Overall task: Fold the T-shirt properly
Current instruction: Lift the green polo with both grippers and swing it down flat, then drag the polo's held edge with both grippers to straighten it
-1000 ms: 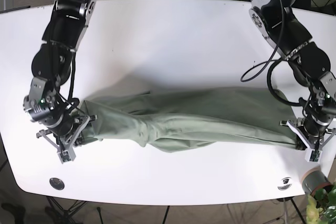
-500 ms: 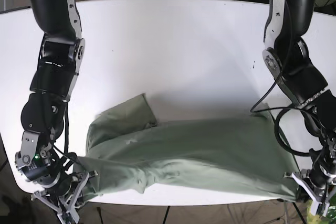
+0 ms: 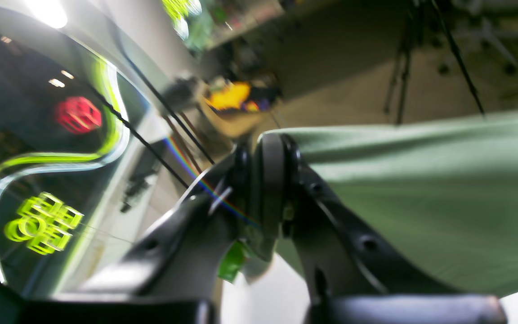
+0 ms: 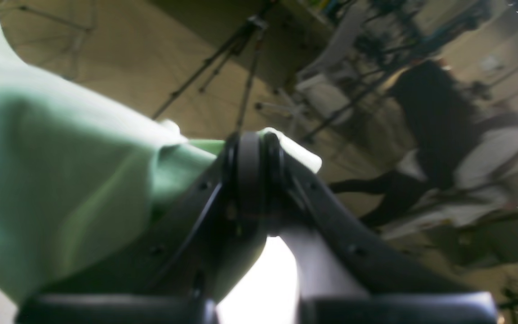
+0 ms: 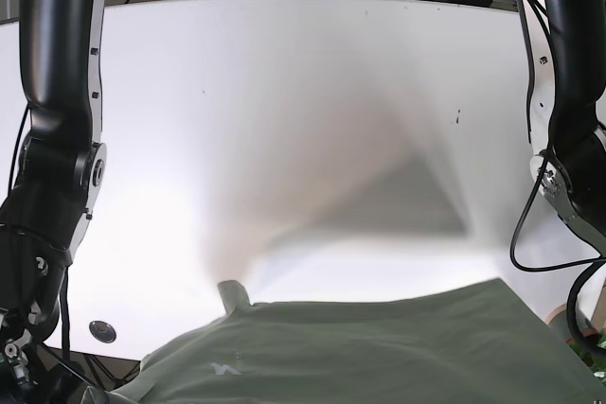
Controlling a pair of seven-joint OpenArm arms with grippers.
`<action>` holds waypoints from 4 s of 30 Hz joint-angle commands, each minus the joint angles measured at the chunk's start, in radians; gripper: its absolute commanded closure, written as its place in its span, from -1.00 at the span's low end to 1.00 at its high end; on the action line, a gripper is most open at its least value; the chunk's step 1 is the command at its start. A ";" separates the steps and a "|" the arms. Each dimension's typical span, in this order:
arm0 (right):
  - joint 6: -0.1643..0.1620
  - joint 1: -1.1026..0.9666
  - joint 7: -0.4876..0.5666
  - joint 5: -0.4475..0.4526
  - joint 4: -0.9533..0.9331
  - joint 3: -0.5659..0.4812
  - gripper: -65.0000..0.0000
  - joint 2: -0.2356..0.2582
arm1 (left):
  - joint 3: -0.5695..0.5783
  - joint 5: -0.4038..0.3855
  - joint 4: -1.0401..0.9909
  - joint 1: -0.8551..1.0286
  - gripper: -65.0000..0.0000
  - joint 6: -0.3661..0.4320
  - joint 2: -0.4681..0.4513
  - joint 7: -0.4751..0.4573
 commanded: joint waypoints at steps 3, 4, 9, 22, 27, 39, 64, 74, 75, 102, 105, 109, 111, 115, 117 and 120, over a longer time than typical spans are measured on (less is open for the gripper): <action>0.016 -0.008 -0.005 0.004 0.079 0.005 0.94 0.035 | 0.001 -0.008 0.112 0.033 1.00 0.006 -0.020 0.016; 0.016 -0.047 -0.005 0.004 0.105 0.007 0.94 0.044 | -0.001 -0.009 0.148 0.068 1.00 0.006 -0.023 0.040; 0.016 -0.264 -0.005 0.005 0.211 0.126 0.94 0.027 | -0.007 -0.011 0.276 0.248 1.00 0.006 -0.018 0.057; 0.048 -0.806 0.024 0.005 0.377 0.386 0.94 -0.088 | -0.177 -0.066 0.469 0.796 1.00 0.006 0.011 0.057; 0.064 -0.952 0.038 0.005 0.384 0.453 0.94 -0.131 | -0.220 -0.066 0.523 0.974 1.00 0.006 0.066 0.033; 0.121 -1.207 0.038 0.016 0.440 0.495 0.93 -0.212 | -0.305 -0.066 0.567 1.328 1.00 0.006 0.124 -0.058; 0.121 -1.484 0.036 0.392 0.431 0.337 -0.39 -0.247 | -0.351 -0.063 0.558 1.428 1.00 0.006 0.121 -0.142; 0.121 -1.507 0.038 0.400 0.352 0.254 -0.01 -0.251 | -0.355 -0.063 0.558 1.428 1.00 0.006 0.121 -0.142; 0.121 -1.507 0.038 0.400 0.346 0.248 0.03 -0.251 | -0.355 -0.063 0.558 1.428 1.00 0.006 0.121 -0.142; 0.121 -1.452 0.096 0.389 0.254 0.223 0.22 -0.272 | -0.357 -0.064 0.491 1.429 1.00 0.006 0.120 -0.145; 0.121 -1.452 0.096 0.364 0.259 0.223 0.26 -0.272 | -0.357 -0.064 0.491 1.429 1.00 0.006 0.120 -0.145; 0.121 -1.452 0.096 0.318 0.263 0.223 0.73 -0.274 | -0.357 -0.064 0.491 1.429 1.00 0.006 0.120 -0.145; 0.121 -1.458 0.096 0.312 0.277 0.225 0.97 -0.274 | -0.357 -0.064 0.491 1.429 1.00 0.006 0.120 -0.145; 0.121 -1.500 0.096 0.312 0.358 0.254 0.92 -0.272 | -0.358 -0.066 0.498 1.429 1.00 0.006 0.120 -0.145; 0.121 -1.520 0.090 0.312 0.392 0.274 0.94 -0.274 | -0.368 -0.066 0.498 1.429 1.00 0.006 0.120 -0.144; 0.121 -1.549 0.088 0.312 0.417 0.289 0.94 -0.274 | -0.415 -0.066 0.498 1.426 1.00 0.006 0.120 -0.138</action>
